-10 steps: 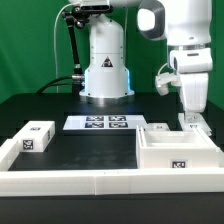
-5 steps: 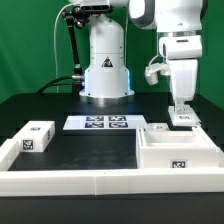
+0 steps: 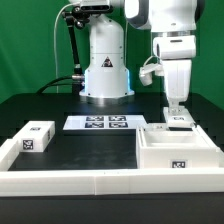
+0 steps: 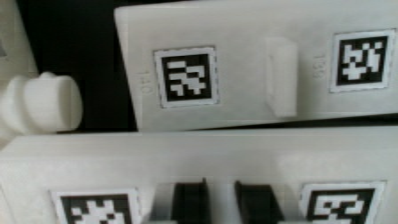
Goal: Assemble cabinet
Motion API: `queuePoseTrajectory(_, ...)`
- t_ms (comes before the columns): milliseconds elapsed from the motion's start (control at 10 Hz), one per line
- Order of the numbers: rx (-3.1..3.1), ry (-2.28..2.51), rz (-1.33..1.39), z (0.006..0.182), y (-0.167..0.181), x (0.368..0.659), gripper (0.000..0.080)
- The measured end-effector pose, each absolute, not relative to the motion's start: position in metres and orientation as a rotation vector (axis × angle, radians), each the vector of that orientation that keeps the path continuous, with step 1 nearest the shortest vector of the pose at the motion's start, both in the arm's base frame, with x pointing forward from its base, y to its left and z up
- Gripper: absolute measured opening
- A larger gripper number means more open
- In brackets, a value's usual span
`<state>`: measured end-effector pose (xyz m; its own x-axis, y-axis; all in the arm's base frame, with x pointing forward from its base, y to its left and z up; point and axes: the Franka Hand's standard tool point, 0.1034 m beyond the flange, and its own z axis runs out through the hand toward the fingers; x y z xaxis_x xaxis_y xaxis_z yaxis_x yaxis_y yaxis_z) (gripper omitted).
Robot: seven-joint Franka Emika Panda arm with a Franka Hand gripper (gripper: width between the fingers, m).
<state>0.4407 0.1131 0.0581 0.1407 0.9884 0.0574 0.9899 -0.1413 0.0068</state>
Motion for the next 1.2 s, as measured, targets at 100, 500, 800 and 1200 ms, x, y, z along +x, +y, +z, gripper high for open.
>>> queuePoseTrajectory(100,-2.347,-2.036,-0.073,0.058,0.113,0.440,0.0071)
queuePoseTrajectory(500,-2.346,-2.033,-0.073,0.056,0.114,0.442,0.0071)
queuePoseTrajectory(800,-2.351,-2.021,-0.072,0.055,0.116,0.457,0.0071)
queuePoseTrajectory(1200,-2.373,-1.996,-0.077,0.056,0.116,0.460,0.0071)
